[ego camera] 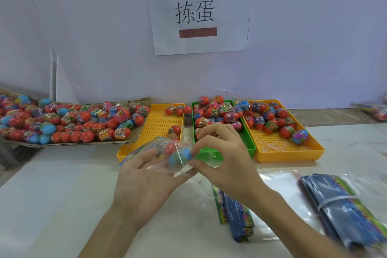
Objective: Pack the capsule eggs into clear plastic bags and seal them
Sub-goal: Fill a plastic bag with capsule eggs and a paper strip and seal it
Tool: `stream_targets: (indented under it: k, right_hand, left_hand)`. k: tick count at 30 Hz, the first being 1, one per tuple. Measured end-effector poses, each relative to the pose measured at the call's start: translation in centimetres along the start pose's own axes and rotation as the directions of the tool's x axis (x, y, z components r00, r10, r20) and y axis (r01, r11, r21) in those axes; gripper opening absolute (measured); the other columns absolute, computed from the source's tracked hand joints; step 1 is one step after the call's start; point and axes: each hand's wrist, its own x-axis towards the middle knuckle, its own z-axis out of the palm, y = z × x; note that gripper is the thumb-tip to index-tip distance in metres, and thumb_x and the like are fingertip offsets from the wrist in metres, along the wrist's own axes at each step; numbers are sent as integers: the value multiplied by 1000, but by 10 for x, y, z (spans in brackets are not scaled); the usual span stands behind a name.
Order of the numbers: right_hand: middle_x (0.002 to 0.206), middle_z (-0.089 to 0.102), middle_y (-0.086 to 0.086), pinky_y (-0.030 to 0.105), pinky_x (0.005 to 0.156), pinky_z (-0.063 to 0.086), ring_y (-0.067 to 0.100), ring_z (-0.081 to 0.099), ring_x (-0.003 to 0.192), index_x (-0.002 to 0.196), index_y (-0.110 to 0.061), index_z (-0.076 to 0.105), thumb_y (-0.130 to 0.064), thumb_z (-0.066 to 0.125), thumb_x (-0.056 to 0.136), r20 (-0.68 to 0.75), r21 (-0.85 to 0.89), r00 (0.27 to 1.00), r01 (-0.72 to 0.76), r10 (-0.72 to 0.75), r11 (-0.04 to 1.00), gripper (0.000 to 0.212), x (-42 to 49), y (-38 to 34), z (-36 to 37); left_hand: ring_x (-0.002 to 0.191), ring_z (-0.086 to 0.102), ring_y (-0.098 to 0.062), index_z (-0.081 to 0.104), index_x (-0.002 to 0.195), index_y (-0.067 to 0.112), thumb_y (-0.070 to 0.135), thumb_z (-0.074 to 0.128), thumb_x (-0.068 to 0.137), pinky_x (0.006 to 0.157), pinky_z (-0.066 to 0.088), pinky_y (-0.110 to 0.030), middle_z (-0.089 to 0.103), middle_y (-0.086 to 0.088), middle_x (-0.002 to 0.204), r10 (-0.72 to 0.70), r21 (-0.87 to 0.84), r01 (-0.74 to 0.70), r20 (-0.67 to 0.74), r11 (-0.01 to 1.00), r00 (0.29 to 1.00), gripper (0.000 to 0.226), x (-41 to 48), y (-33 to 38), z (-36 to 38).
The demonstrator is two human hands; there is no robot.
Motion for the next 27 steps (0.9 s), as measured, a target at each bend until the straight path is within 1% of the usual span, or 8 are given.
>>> stream_targets:
  k: [4,9,14,17,20,22,25,27]
  right_hand:
    - [102,58,-8,43,83,46,15,51,101,79,-19,69,-20,87,72,-37,-15,999,-29,29,999,20,-5,0,9]
    - [108,56,-11,34,88,43,13,51,105,85,-21,68,-30,88,71,-63,12,997,-49,50,999,26,-11,-2,20]
    - [130,58,-13,33,98,39,11,47,121,116,-33,72,-42,82,78,1,-13,998,-65,65,998,41,-15,-4,27]
    - [122,61,-14,33,97,40,9,49,117,113,-30,74,-39,82,77,-22,-14,995,-101,100,995,38,-17,-4,28]
    - [109,61,-13,37,90,45,8,51,107,106,-26,76,-41,81,76,-91,15,985,-147,148,989,34,-15,-4,26]
    - [104,63,-12,42,85,47,10,53,102,102,-26,77,-45,79,75,-126,24,979,-159,161,987,33,-14,-3,24]
    - [100,67,-9,45,82,48,14,55,99,99,-24,79,-43,85,72,-157,-32,970,-191,184,981,34,-13,-3,24]
    - [100,69,-10,44,83,47,15,55,98,98,-23,79,-44,85,73,-165,-56,966,-210,198,976,33,-14,-2,25]
  left_hand:
    - [137,46,-45,62,125,-7,25,29,107,110,36,-63,48,-31,146,-4,54,3,15,999,1000,49,1,-3,-3]
    - [142,40,-46,30,152,-5,25,34,106,114,33,-62,38,-33,153,-10,62,12,-29,998,1000,55,3,-4,-5]
    - [140,44,-43,38,150,1,27,31,105,110,37,-67,46,-27,151,1,85,1,-22,996,1000,53,3,-3,-7]
    - [141,43,-43,40,144,2,27,33,105,110,37,-66,48,-26,148,24,109,-25,7,994,1000,47,3,-3,-7]
    - [143,36,-51,50,122,5,26,35,106,113,31,-67,48,-31,144,33,115,-34,16,993,999,31,2,-2,-6]
    - [142,35,-54,58,107,1,26,36,106,110,35,-67,45,-34,146,26,99,-28,20,995,999,33,2,-3,-5]
    - [135,45,-50,56,122,-1,26,36,105,103,44,-66,42,-34,149,0,109,-4,38,994,999,38,0,-5,-1]
    - [130,51,-47,58,116,0,25,36,104,100,46,-65,42,-33,150,-12,100,7,48,995,999,35,-1,-6,2]
